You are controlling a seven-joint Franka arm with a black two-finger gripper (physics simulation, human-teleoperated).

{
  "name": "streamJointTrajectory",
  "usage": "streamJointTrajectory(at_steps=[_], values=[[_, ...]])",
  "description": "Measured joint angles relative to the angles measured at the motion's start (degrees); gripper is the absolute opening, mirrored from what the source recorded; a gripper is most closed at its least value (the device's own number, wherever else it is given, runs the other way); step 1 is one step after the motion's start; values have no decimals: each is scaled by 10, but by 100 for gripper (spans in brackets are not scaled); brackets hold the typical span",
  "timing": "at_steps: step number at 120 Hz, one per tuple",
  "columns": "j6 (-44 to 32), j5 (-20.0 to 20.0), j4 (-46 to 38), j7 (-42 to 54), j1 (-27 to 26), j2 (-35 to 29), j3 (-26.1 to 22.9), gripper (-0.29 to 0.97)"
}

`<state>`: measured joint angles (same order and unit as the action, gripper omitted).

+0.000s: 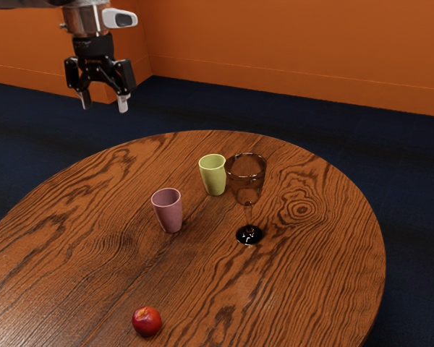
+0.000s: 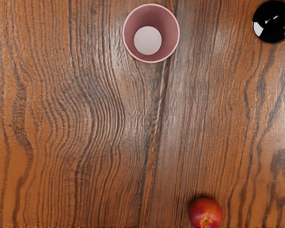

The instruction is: Place the left cup onto the right cup

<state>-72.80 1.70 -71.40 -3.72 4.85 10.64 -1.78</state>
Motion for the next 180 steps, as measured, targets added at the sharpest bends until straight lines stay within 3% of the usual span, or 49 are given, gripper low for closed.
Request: streamJointTrajectory(at_steps=[19,56,106,123,174,180], values=[[-14,-3,7,3,1,57,1,68],[-122,-9,-11,5,4,177,2,68],[-288,-6,-105,7,2,207,5,68],[-315,-13,-116,8,2,207,25,68],[-395,-17,-184,7,-3,224,27,68],[-401,-19,-185,8,-5,224,27,59]])
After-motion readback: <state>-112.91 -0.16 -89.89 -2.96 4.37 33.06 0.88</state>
